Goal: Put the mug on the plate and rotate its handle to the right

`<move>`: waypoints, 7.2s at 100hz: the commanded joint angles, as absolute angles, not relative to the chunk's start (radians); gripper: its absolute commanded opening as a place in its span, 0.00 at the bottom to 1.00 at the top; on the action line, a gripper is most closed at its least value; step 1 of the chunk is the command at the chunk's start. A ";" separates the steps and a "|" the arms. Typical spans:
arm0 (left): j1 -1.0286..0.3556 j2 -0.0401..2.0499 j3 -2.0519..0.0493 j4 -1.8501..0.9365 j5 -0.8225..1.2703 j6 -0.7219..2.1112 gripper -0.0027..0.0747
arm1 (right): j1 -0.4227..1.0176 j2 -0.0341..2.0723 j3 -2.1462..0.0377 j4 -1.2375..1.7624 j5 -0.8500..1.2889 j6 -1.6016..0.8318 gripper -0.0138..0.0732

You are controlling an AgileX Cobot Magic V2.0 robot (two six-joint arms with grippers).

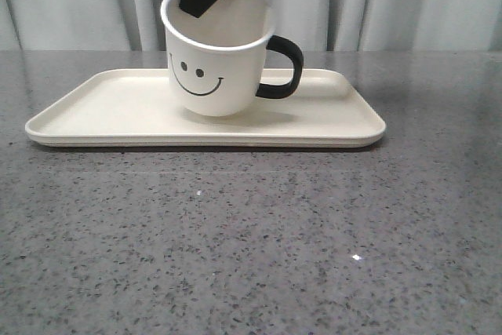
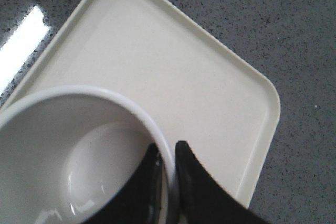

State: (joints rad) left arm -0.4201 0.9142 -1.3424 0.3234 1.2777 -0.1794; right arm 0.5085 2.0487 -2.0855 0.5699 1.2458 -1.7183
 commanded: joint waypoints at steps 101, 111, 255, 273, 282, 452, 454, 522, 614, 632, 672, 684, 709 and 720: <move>-0.426 0.911 -1.363 0.345 1.255 -0.181 0.01 | 0.526 1.985 -2.096 0.623 1.338 -1.581 0.08; -0.426 0.911 -1.363 0.345 1.255 -0.181 0.01 | 0.527 1.985 -2.093 0.623 1.338 -1.581 0.08; -0.426 0.911 -1.363 0.345 1.255 -0.181 0.01 | 0.544 1.989 -2.053 0.598 1.336 -1.659 0.08; -0.426 0.911 -1.363 0.345 1.255 -0.181 0.01 | 0.544 1.987 -2.054 0.622 1.336 -1.659 0.08; -0.426 0.911 -1.363 0.345 1.255 -0.181 0.01 | 0.544 1.987 -2.054 0.622 1.336 -1.659 0.08; -0.426 0.911 -1.363 0.345 1.255 -0.181 0.01 | 0.544 1.986 -2.064 0.651 1.335 -1.630 0.37; -0.426 0.911 -1.363 0.345 1.255 -0.181 0.01 | 0.544 1.986 -2.066 0.651 1.335 -1.630 0.37; -0.426 0.911 -1.363 0.339 1.255 -0.181 0.01 | 0.544 1.969 -2.108 0.665 1.335 -1.620 0.44; -0.426 0.911 -1.363 0.339 1.240 -0.181 0.01 | 0.236 1.772 -2.108 0.730 0.919 -1.193 0.45; -0.426 0.911 -1.363 0.339 1.229 -0.181 0.01 | 0.091 1.709 -2.107 0.857 0.883 -1.117 0.45; -0.426 0.911 -1.363 0.341 1.203 -0.181 0.01 | -0.172 1.585 -2.107 0.944 0.893 -0.937 0.45; -0.426 0.911 -1.363 0.352 1.189 -0.181 0.01 | -0.220 1.552 -2.107 0.954 0.891 -0.909 0.45; -0.426 0.911 -1.363 0.376 1.173 -0.181 0.01 | -0.264 1.480 -2.103 1.051 0.821 -0.903 0.45; -0.426 0.911 -1.363 0.383 1.169 -0.181 0.01 | -0.264 1.450 -2.097 1.051 0.821 -0.898 0.45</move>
